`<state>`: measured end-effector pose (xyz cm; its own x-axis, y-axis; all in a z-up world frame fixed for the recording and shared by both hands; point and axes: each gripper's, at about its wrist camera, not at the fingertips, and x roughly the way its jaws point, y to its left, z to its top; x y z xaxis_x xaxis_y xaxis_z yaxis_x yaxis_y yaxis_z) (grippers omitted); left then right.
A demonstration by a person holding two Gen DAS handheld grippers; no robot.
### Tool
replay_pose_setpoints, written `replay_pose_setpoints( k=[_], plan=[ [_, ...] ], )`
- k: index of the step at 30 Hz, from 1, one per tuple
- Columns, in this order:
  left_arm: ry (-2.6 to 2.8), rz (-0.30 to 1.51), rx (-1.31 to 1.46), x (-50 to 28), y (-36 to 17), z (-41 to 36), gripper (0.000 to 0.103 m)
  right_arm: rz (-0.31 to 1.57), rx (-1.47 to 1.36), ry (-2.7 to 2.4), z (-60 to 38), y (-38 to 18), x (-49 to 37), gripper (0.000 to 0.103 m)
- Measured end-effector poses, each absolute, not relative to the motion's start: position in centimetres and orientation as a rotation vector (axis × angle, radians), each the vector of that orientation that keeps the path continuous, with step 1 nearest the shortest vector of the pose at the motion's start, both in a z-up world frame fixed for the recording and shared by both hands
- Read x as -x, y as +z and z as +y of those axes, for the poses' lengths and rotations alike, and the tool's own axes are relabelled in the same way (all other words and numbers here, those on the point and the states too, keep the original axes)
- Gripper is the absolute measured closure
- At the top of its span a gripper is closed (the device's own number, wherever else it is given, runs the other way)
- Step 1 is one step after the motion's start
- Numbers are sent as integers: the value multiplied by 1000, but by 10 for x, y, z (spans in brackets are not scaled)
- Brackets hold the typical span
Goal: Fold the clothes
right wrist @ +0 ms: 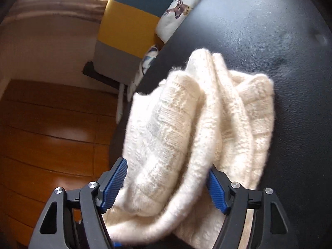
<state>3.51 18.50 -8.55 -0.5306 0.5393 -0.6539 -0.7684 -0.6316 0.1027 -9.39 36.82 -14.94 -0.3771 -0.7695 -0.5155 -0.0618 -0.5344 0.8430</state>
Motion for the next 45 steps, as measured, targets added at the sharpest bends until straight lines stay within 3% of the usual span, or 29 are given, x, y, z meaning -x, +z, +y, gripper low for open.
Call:
replay_pose_setpoints(
  k=[2, 3, 6, 12, 15, 20, 25, 30, 36, 40, 45],
  plan=[
    [2172, 515, 751, -37, -89, 186, 75, -962, -1453, -2031, 350, -150, 101, 57],
    [2167, 515, 762, -37, -91, 186, 75, -914, -1477, -2055, 343, -149, 102, 78],
    [2181, 424, 781, -34, -88, 173, 76, -770, -1497, -2128, 327, -135, 101, 84],
    [2192, 102, 713, -23, -29, 136, 85, -508, -1260, -2285, 305, -47, 107, 85],
    [2146, 85, 660, -16, -5, 144, 85, -422, -1197, -2340, 306, -18, 120, 85],
    [1914, 143, 858, -13, -55, 188, 80, -572, -1432, -2347, 363, -96, 104, 85],
    [1860, 50, 990, -20, -80, 176, 74, -976, -1342, -2248, 418, -154, 78, 85],
    [1834, 234, 949, -58, -82, 172, 72, -828, -1371, -2214, 389, -144, 90, 82],
    [1980, 325, 942, -70, -95, 147, 72, -713, -1397, -2047, 315, -135, 102, 82],
    [2085, 300, 898, -62, -92, 131, 70, -819, -1383, -2001, 305, -140, 106, 79],
    [2081, 395, 833, -64, -97, 141, 61, -1189, -1224, -1992, 343, -141, 104, 65]
  ],
)
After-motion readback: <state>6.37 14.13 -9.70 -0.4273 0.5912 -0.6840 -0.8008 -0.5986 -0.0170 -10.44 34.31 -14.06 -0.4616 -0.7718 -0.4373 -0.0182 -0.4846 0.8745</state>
